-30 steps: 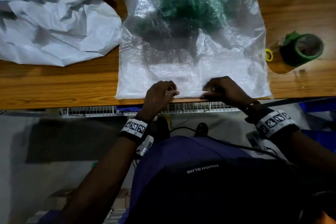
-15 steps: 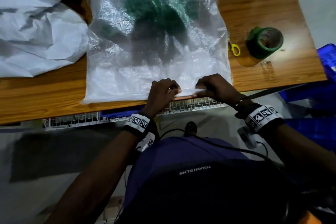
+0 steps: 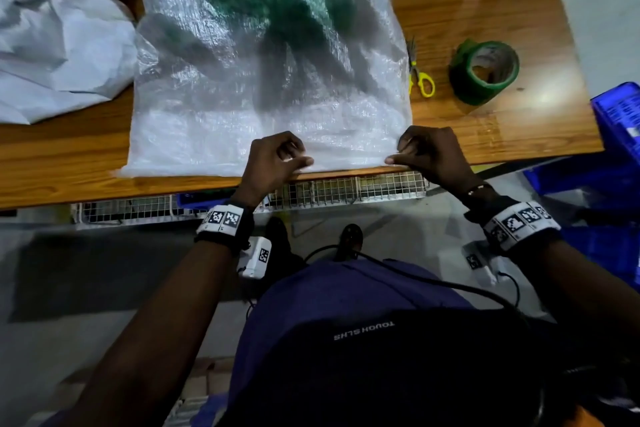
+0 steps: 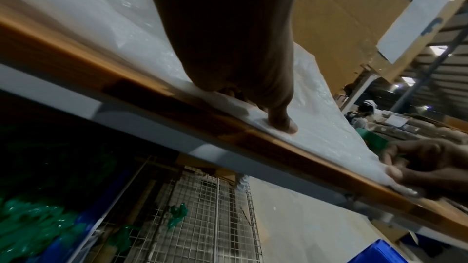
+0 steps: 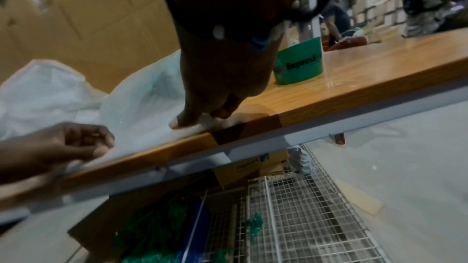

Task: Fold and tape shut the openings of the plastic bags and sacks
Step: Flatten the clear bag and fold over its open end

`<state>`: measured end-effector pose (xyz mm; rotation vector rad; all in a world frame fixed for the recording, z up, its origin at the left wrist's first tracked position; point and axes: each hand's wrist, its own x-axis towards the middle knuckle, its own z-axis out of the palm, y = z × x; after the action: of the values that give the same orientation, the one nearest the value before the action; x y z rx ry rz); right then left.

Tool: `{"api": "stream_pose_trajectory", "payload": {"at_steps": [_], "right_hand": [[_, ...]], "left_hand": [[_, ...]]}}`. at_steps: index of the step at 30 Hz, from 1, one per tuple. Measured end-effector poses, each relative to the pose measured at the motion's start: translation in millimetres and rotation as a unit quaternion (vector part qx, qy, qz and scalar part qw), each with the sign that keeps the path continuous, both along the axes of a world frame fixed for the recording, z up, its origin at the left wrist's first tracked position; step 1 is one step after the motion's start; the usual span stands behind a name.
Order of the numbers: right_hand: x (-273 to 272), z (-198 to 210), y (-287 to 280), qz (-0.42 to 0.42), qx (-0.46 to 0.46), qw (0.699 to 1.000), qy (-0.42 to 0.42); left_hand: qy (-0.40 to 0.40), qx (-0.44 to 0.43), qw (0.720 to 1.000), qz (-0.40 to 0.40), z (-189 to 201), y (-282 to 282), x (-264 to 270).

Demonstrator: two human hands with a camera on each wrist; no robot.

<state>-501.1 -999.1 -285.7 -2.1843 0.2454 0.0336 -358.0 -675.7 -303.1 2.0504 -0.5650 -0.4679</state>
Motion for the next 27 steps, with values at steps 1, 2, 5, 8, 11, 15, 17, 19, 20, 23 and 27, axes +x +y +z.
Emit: {"api": "stream_pose_trajectory", "payload": {"at_steps": [1, 2, 5, 8, 11, 15, 17, 19, 20, 23, 27], "right_hand": [[2, 0, 0, -0.016, 0.001, 1.0, 0.005], [5, -1, 0, -0.029, 0.001, 1.0, 0.007], [5, 0, 4, -0.036, -0.033, 0.999, -0.023], [-1, -3, 11, 0.033, -0.102, 0.992, -0.073], [-9, -12, 12, 0.087, -0.188, 0.974, -0.089], [-15, -20, 5, 0.143, -0.278, 0.942, -0.124], [-18, -20, 6, 0.126, -0.283, 0.944, -0.116], [-21, -18, 8, 0.104, -0.271, 0.95, -0.114], [-21, -18, 9, 0.105, -0.269, 0.95, -0.118], [-22, -18, 8, 0.132, -0.262, 0.949, -0.115], [-28, -12, 6, 0.14, -0.24, 0.954, -0.11]], "left_hand": [[-0.021, 0.002, 1.0, 0.001, 0, 0, 0], [-0.039, 0.005, 0.999, 0.002, 0, 1, 0], [-0.083, 0.011, 0.997, 0.004, -1, -2, -1], [-0.062, -0.009, 0.997, -0.034, 1, -3, -1], [-0.069, 0.0, 0.995, -0.078, 0, 2, 0], [-0.106, 0.038, 0.989, -0.094, -4, 17, 6], [-0.132, 0.039, 0.984, -0.111, -3, 23, 4], [-0.175, 0.047, 0.975, -0.129, -7, 26, 3], [-0.199, 0.059, 0.968, -0.14, -9, 28, 4], [-0.255, 0.076, 0.947, -0.179, -20, 36, 8], [-0.284, 0.069, 0.938, -0.187, -18, 52, 6]]}}
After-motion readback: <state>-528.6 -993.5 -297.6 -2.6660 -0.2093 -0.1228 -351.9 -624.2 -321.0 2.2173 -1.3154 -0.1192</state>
